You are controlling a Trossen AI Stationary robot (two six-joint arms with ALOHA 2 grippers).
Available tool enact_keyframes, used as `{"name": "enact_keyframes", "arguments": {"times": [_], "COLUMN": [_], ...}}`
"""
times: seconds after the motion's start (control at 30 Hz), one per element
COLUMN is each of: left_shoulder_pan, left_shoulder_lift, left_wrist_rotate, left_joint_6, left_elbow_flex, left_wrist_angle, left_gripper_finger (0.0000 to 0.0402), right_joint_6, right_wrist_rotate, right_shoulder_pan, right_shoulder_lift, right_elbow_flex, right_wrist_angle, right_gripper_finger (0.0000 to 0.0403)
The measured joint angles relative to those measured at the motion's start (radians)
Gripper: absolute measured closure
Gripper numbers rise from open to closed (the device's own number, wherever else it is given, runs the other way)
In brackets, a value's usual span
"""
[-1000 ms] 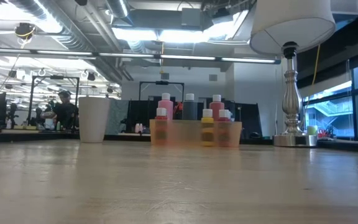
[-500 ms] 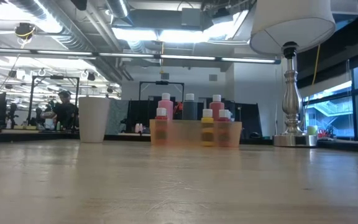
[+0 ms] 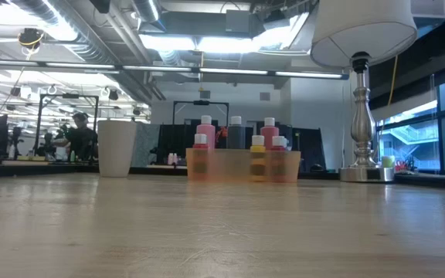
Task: Pick & Place Paint Supplies
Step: Put the light yellow paint bottle into the orange bin
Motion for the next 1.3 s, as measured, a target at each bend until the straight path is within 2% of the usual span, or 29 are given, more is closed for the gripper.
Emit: {"name": "enact_keyframes", "arguments": {"times": [0.1,0.27,0.73,1.3], "left_shoulder_pan": [0.008,0.025,0.027,0.027], "left_shoulder_lift": [0.01,0.032,0.076,0.076], "left_wrist_rotate": [0.0,0.0,0.008,0.009], "left_joint_6": [0.0,0.0,0.0,-0.027], "left_elbow_flex": [0.0,0.0,0.0,0.0], "left_wrist_angle": [0.0,-0.001,0.027,0.054], "left_gripper_finger": [0.0191,0.0192,0.0192,0.0192], "right_joint_6": [-0.026,-0.052,-0.015,-0.033], "right_wrist_rotate": [0.032,0.027,0.021,-0.032], "right_shoulder_pan": [0.0,0.0,0.007,0.008], "right_shoulder_lift": [0.003,0.028,0.061,0.041], "right_elbow_flex": [0.0,0.0,-0.002,-0.194], "right_wrist_angle": [0.032,0.05,0.042,0.253], "right_gripper_finger": [0.0144,0.0144,0.015,0.0151]}}
